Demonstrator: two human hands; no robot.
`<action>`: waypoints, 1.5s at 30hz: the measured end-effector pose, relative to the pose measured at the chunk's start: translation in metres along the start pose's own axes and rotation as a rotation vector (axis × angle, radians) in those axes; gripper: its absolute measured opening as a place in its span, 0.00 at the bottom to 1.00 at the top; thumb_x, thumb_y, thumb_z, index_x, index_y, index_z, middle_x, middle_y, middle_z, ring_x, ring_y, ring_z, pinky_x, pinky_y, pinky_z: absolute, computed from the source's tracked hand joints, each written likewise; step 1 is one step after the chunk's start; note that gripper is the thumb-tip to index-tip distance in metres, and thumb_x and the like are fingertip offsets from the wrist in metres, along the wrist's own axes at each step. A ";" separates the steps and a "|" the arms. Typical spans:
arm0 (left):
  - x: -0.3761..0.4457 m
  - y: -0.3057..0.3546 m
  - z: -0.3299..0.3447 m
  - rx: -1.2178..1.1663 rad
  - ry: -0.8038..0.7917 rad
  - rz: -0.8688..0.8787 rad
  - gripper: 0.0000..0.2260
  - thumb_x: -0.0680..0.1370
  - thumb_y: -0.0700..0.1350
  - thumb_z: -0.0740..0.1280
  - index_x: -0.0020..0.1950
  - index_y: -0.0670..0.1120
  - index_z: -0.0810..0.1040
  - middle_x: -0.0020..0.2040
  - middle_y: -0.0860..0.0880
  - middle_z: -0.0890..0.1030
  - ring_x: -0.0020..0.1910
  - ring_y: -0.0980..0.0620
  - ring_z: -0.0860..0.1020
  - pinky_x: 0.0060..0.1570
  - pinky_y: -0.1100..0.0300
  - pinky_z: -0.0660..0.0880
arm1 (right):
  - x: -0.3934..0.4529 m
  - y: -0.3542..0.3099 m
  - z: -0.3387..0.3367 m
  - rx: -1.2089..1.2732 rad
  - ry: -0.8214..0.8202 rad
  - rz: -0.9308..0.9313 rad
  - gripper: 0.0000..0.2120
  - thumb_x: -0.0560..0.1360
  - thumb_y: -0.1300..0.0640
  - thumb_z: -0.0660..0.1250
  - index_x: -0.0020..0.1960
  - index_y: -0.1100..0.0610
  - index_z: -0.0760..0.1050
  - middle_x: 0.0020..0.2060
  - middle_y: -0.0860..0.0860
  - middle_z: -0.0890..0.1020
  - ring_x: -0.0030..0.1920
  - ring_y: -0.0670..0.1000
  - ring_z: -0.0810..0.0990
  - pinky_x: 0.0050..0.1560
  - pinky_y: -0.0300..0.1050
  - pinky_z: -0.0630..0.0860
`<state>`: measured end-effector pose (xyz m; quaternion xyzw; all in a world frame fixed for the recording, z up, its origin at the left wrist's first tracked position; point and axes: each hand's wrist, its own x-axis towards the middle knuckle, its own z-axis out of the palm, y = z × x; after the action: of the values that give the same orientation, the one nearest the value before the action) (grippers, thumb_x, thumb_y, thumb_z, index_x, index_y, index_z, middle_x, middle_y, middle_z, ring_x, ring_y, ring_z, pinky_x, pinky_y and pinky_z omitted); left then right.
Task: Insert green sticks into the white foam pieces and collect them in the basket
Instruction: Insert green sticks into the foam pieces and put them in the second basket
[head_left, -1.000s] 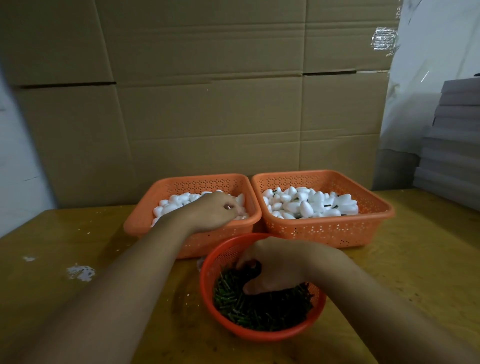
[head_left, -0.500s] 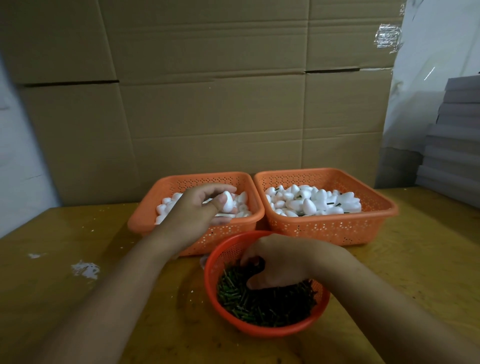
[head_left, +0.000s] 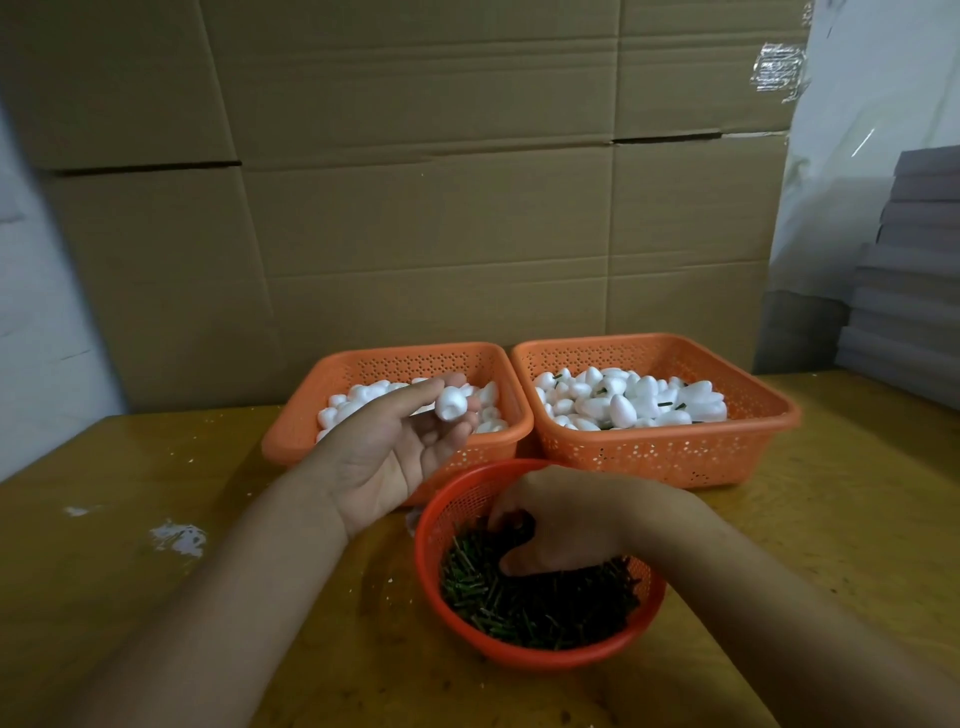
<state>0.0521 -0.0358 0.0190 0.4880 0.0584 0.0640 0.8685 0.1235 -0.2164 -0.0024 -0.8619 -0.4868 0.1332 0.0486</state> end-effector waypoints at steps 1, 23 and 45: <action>0.000 0.001 -0.001 -0.002 -0.010 -0.004 0.15 0.73 0.41 0.72 0.58 0.38 0.80 0.47 0.40 0.85 0.37 0.51 0.84 0.34 0.63 0.81 | 0.000 0.000 0.000 0.000 0.001 -0.001 0.23 0.76 0.44 0.69 0.69 0.47 0.73 0.63 0.47 0.77 0.62 0.50 0.76 0.57 0.46 0.73; -0.004 -0.004 -0.005 0.294 -0.055 0.189 0.10 0.79 0.32 0.67 0.54 0.44 0.82 0.53 0.41 0.85 0.50 0.44 0.85 0.44 0.59 0.81 | 0.004 0.003 0.003 -0.003 0.018 0.009 0.23 0.76 0.44 0.69 0.69 0.47 0.73 0.63 0.47 0.78 0.60 0.50 0.76 0.51 0.42 0.70; -0.008 -0.002 0.001 0.427 -0.077 0.114 0.22 0.73 0.68 0.66 0.31 0.52 0.80 0.27 0.52 0.68 0.24 0.56 0.66 0.24 0.63 0.67 | 0.003 0.004 0.003 0.011 0.018 0.004 0.23 0.76 0.44 0.70 0.69 0.46 0.73 0.62 0.46 0.77 0.60 0.49 0.77 0.53 0.43 0.72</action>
<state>0.0444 -0.0391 0.0182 0.6653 0.0097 0.0807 0.7421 0.1275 -0.2157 -0.0072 -0.8638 -0.4838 0.1282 0.0575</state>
